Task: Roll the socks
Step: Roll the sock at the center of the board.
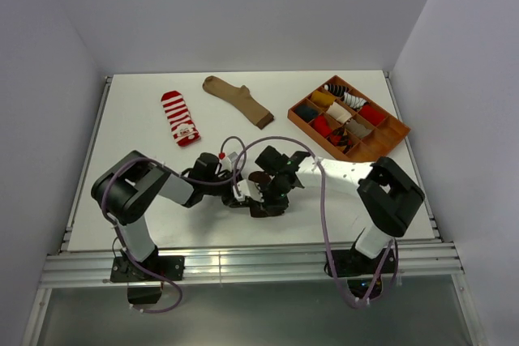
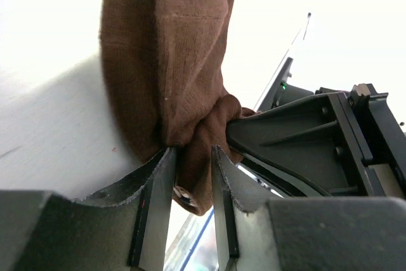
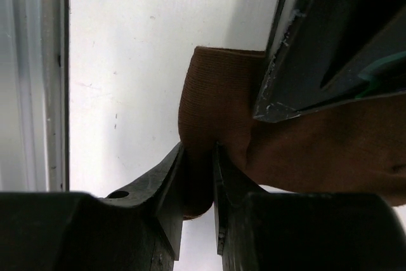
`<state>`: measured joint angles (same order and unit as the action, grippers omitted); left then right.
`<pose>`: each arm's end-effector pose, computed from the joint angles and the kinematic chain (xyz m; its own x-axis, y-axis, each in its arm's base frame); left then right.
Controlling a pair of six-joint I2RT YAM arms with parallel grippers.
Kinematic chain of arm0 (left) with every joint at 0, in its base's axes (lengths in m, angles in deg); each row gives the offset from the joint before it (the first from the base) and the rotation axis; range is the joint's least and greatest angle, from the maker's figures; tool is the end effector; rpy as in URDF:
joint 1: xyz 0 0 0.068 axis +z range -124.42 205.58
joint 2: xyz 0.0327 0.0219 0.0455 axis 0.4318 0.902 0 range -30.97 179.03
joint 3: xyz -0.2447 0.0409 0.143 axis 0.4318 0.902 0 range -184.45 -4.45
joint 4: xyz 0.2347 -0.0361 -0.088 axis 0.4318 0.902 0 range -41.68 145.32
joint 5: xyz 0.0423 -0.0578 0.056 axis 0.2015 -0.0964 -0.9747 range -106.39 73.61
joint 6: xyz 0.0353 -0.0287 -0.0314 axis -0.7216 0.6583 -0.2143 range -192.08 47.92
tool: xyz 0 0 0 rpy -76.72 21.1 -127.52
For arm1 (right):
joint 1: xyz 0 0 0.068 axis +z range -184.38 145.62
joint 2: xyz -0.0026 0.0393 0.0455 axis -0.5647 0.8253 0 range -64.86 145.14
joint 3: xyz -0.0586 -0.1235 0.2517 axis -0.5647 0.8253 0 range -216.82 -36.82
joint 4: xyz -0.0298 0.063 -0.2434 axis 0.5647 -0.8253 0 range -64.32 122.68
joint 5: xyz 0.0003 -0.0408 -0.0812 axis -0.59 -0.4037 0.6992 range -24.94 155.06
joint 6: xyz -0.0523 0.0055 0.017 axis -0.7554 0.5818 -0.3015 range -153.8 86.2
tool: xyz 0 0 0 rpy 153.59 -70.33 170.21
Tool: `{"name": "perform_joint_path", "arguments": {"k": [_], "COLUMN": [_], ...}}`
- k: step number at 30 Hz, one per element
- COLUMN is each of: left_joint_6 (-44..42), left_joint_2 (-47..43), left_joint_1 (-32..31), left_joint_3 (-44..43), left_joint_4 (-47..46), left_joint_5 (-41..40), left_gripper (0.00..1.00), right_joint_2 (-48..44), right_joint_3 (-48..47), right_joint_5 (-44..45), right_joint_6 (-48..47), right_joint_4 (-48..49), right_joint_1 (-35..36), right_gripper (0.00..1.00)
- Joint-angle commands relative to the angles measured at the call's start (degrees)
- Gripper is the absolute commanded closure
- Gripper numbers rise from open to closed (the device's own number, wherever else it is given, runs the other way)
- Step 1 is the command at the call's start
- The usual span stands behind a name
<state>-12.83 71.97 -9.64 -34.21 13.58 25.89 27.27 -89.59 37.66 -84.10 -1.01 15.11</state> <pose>0.2205 -0.1867 0.1124 -0.9963 -0.0748 -0.0412 0.0020 0.4617 -0.8870 0.1702 0.2259 0.1853 0.1896 -0.8298 -0.5248 -0.9649 -0.2563 0.0568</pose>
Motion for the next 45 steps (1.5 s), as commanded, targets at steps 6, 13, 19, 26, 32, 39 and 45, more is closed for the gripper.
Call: {"name": "perform_joint_path", "arguments": {"k": [6,13,19,26,32,39,45], "left_joint_6": [-5.1,-8.5,-10.3,-12.4,-18.7,-20.2,-20.8], "left_joint_2": [-4.8,-9.6,-12.5,-16.8,-18.2,-13.2,-8.1], "left_joint_1": [0.8,0.8,0.7,-0.8,-6.5,-9.7,-11.5], "left_joint_3": [3.8,7.6,11.3,14.6,9.6,5.9,4.0], "left_joint_4": [-2.3,-6.1,-14.1,-21.7,-14.6,-14.0,-15.4], "left_joint_5": [-8.2,-11.9,-12.4,-13.2,-15.5,-15.4,-13.6], "left_gripper": [0.6,0.61,0.61,0.55,0.48,0.47,0.46], "right_joint_2": [10.3,19.5,27.1,31.3,34.7,38.2,39.5], "right_joint_3": [-7.2,-16.0,-24.2,-28.3,-31.0,-35.0,-36.4], "right_joint_5": [-11.5,-17.2,-18.7,-18.6,-18.4,-20.1,-20.8], "right_joint_6": [-5.3,-10.4,-10.6,-6.6,-3.3,-3.6,-2.8], "right_joint_4": [-20.7,-32.5,-39.6,-39.3,-38.9,-42.9,-44.0], "right_joint_1": [-5.2,-10.7,-13.5,-14.1,-14.8,-15.9,-16.4], "right_gripper": [0.81,0.81,0.8,0.81,0.81,0.81,0.81]}}
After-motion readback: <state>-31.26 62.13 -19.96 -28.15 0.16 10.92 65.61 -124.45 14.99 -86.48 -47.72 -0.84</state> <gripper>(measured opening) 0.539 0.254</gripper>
